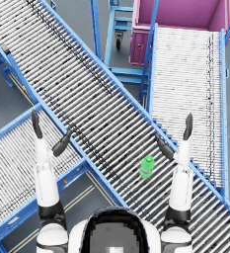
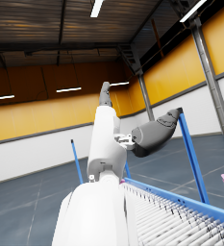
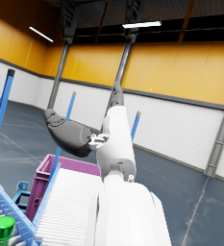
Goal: Pick up the oil and place it on the left assembly line, put the cola on the right, and keep Sprite still
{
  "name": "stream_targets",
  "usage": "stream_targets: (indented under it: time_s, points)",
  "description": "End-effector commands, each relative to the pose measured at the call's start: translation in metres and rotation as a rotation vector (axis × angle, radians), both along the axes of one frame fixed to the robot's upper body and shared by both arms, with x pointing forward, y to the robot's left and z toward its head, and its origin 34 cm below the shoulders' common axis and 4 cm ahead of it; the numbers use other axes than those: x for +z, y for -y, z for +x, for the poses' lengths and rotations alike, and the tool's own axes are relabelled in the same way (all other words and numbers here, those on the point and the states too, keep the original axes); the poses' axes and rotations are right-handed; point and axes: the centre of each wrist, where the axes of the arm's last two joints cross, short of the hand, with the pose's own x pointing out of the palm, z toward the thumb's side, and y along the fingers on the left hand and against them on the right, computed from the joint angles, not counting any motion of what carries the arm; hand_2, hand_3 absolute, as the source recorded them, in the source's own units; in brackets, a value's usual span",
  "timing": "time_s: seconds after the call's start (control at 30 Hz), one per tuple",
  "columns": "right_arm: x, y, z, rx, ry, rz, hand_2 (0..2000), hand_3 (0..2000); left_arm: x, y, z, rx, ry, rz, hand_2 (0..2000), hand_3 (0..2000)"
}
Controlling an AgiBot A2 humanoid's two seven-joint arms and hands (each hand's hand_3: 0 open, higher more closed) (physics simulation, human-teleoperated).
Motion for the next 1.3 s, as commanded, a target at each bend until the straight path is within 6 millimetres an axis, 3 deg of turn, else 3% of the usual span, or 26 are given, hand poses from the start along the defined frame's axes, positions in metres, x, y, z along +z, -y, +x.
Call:
stream_targets:
  time_s: [0.03,0.33,0.37,0.47,0.5,0.53,0.6,0.63,0.7,1.3]
  points:
    - [-0.001,0.000,0.000,0.000,-0.002,0.001,0,0,0.000,0.000,0.000,0.000,-0.002,-0.001,0,0]
    - [0.001,0.001,0.000,-0.004,0.003,0.004,0,0,-0.004,0.000,0.000,-0.001,-0.012,-0.003,0,0]
    - [-0.004,0.000,0.001,-0.002,-0.016,0.006,0,0,0.004,0.000,-0.001,0.000,0.014,0.001,0,0]
    - [0.006,0.001,0.001,-0.005,0.022,0.003,0,0,0.000,0.000,-0.001,-0.001,0.001,-0.002,0,0]
    - [0.008,0.001,0.000,-0.005,0.031,0.002,0,0,0.009,0.000,-0.001,0.001,0.034,0.004,0,0]
    - [0.009,0.002,0.000,-0.009,0.034,0.003,0,0,0.002,0.001,-0.001,-0.001,0.008,0.000,0,0]
    - [0.003,0.001,0.000,-0.005,0.011,0.006,0,0,0.011,0.000,-0.001,0.001,0.041,0.005,0,0]
    - [0.003,0.001,0.000,-0.006,0.014,0.006,0,0,0.004,0.001,-0.001,-0.001,0.017,0.001,0,0]
    - [0.004,0.001,0.000,-0.006,0.017,0.006,0,0,0.010,0.000,-0.002,0.001,0.039,0.003,0,0]
    - [-0.001,0.000,-0.002,-0.005,0.001,0.011,0,0,0.000,-0.001,-0.002,0.004,0.003,-0.006,0,0]
